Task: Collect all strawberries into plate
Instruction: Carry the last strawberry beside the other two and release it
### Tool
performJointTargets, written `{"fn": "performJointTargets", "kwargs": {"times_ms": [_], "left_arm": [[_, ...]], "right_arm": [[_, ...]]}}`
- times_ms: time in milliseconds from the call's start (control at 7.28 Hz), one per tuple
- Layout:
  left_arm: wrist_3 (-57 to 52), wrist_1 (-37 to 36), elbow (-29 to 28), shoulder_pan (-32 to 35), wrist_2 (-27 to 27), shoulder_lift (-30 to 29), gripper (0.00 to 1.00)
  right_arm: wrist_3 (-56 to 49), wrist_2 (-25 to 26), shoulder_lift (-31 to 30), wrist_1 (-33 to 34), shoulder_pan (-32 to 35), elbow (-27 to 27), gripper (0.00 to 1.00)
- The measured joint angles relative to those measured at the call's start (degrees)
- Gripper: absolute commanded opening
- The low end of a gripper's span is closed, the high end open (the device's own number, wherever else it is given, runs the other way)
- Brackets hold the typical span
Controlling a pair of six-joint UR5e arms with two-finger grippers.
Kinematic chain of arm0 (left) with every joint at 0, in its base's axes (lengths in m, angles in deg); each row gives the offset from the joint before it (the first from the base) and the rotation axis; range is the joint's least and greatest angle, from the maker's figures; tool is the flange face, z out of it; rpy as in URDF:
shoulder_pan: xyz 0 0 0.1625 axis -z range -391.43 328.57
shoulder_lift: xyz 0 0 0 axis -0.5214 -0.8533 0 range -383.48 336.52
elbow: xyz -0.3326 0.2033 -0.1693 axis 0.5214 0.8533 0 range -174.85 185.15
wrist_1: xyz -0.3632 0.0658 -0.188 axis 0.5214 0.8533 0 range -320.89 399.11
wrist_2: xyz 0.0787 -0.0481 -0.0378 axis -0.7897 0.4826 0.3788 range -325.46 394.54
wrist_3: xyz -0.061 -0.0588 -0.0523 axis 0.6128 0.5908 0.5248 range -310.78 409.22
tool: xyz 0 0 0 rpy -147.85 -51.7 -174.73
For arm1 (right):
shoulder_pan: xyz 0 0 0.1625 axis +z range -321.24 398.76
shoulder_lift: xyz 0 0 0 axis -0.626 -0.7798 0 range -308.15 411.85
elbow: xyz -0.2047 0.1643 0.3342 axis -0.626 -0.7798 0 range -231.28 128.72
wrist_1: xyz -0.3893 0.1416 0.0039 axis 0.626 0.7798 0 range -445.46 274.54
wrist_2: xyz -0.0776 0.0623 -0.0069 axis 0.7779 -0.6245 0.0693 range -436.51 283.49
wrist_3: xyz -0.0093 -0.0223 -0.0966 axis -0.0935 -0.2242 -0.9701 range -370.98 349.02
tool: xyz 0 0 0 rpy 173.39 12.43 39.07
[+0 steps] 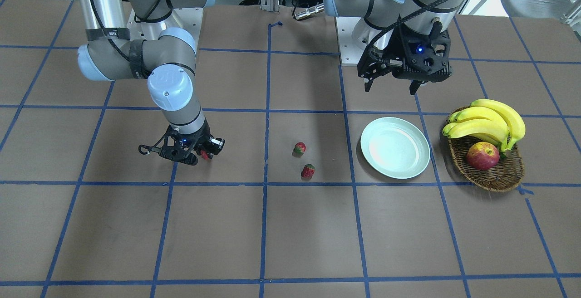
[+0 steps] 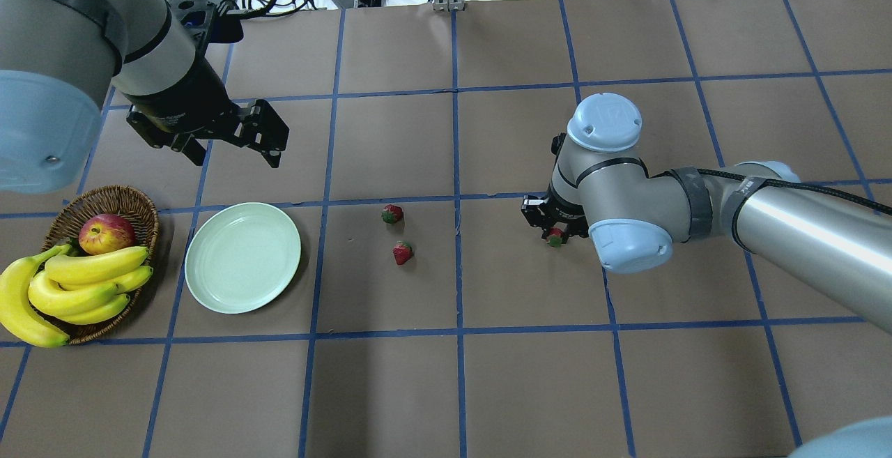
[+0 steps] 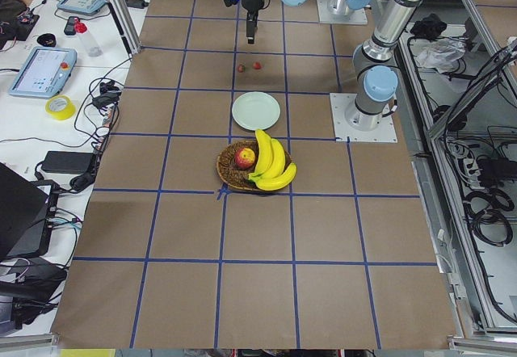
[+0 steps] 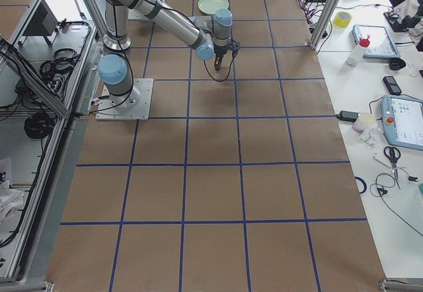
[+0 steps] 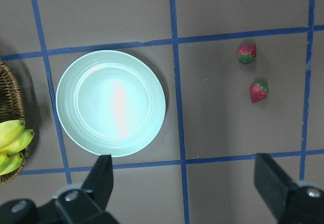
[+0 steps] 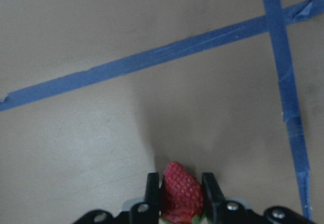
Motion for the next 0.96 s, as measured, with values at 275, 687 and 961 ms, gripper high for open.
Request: {"fn": "performJointTargets", "kwargs": {"times_ms": [275, 687, 961], "left_arm": [[0.0, -0.2, 0.1, 0.0, 0.0, -0.1, 1.0], [-0.1, -0.6, 0.4, 0.0, -0.1, -0.1, 1.0], [0.0, -0.6, 0.5, -0.1, -0.1, -0.1, 1.0]], "right_arm": [[10.2, -5.7, 0.1, -1.8, 3.0, -4.4, 0.05], [29.4, -13.0, 5.2, -1.2, 10.8, -11.7, 0.07], [34.5, -14.8, 9.2, -0.2, 13.5, -14.9, 0.14]]}}
